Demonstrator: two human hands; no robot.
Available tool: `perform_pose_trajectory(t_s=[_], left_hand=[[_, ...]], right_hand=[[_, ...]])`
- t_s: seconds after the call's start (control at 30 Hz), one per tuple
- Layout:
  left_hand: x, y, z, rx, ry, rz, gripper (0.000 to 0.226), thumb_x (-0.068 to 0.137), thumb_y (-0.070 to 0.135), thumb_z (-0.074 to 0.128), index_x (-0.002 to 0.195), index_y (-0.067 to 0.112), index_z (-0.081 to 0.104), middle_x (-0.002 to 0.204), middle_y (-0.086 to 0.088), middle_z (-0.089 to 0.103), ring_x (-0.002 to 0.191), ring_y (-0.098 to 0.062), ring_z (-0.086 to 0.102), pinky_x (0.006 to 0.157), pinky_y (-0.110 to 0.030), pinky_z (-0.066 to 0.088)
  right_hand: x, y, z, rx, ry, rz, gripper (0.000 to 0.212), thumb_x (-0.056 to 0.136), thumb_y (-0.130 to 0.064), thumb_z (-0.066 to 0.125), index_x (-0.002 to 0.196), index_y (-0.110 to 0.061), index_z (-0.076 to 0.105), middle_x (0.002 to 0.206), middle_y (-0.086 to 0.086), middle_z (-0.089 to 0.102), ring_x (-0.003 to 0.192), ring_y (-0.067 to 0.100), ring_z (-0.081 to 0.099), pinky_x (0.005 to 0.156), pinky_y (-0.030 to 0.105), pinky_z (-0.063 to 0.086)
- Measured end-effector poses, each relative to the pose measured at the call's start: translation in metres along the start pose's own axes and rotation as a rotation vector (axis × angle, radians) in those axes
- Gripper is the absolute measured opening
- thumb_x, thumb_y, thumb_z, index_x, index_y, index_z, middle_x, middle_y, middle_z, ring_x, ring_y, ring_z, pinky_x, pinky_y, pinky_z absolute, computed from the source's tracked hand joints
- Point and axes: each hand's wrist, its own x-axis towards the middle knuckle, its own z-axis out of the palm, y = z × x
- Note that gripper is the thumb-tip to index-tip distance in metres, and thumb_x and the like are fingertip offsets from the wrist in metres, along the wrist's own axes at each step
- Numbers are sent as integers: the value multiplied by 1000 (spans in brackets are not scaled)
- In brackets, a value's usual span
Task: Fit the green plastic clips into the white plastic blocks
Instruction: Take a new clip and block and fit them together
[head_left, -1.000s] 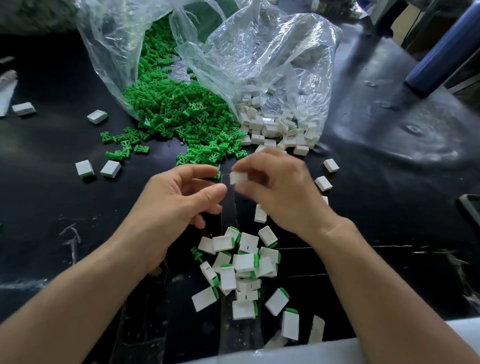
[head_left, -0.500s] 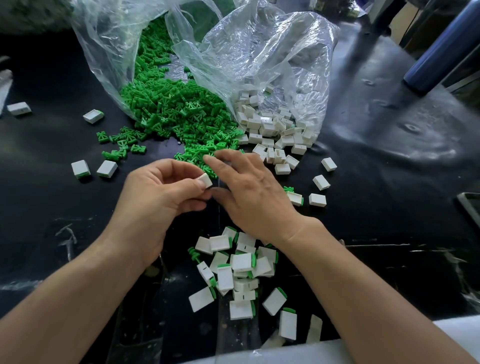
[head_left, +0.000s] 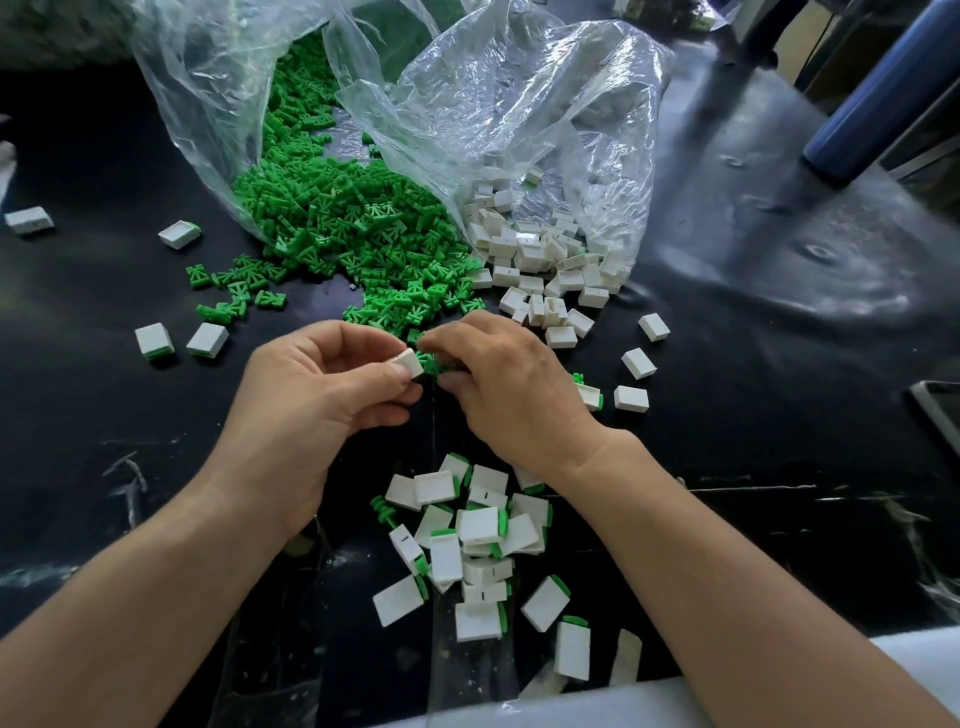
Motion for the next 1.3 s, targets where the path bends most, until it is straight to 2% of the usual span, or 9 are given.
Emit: perform_pose_trajectory(t_s=[0.07, 0.2, 0.33, 0.5, 0.63, 0.77, 0.93, 1.1, 1.3], left_hand=[[1, -1, -1, 6, 1, -4, 14, 62, 5, 68, 75, 9, 63, 61, 1, 68, 56, -9, 66, 51, -16, 53], [1, -2, -1, 9, -3, -9, 17, 72, -7, 63, 76, 9, 64, 62, 1, 69, 58, -9, 66, 54, -16, 54], [0, 0, 0, -36, -37, -16, 18, 59, -2, 65, 75, 7, 64, 63, -1, 68, 61, -11, 67, 57, -18, 55], [-2, 1, 0, -47, -65, -23, 22, 51, 5, 65, 73, 7, 64, 64, -4, 69, 63, -13, 68, 59, -19, 56], [-2, 1, -2, 78, -70, -5, 18, 64, -3, 69, 73, 13, 68, 63, 1, 68, 57, -5, 61, 51, -12, 49], [-2, 2, -2, 61, -77, -11, 21, 72, -5, 64, 74, 16, 70, 66, -2, 67, 64, -8, 64, 59, -15, 54], [-2, 1, -2, 82, -53, -3, 23, 69, -9, 67, 75, 12, 61, 60, 1, 63, 57, -9, 62, 53, -16, 53], [-4, 3, -1, 95, -98, 39, 20, 56, 9, 69, 75, 15, 70, 60, 6, 68, 53, 1, 58, 52, -9, 46], [-2, 0, -4, 94, -96, 31, 11, 54, 16, 72, 65, 17, 71, 64, 1, 69, 59, -6, 63, 53, -14, 50]], right_hand=[[0, 1, 0, 25, 9, 31, 33, 85, -5, 59, 117, -10, 59, 107, 8, 56, 106, 25, 50, 90, 30, 35], [-1, 3, -1, 74, 40, 60, 14, 82, -5, 62, 95, -10, 61, 91, 0, 49, 92, 22, 49, 77, 26, 35], [-2, 4, -5, 174, 86, 110, 9, 82, -6, 62, 87, -11, 57, 81, -3, 54, 82, 22, 55, 74, 28, 39], [-6, 4, -17, 439, 129, 186, 17, 81, -13, 68, 77, -24, 55, 65, -15, 53, 59, -1, 48, 61, 11, 39], [-8, 1, -20, 498, 143, 169, 8, 85, -12, 63, 90, -14, 69, 71, -15, 57, 64, -3, 51, 64, 8, 38], [-10, 0, -19, 465, 126, 160, 16, 87, -11, 60, 100, -12, 70, 79, -15, 56, 68, -5, 51, 66, 7, 38], [-10, 0, -19, 487, 161, 174, 8, 84, -14, 65, 91, -14, 69, 67, -17, 56, 62, -5, 51, 63, 9, 41], [-11, -2, -20, 510, 174, 135, 8, 85, -10, 63, 89, -12, 69, 66, -16, 56, 62, -2, 51, 61, 10, 41], [-13, -4, -22, 518, 154, 108, 7, 86, -13, 62, 87, -10, 69, 63, -16, 54, 61, -2, 52, 62, 15, 45]])
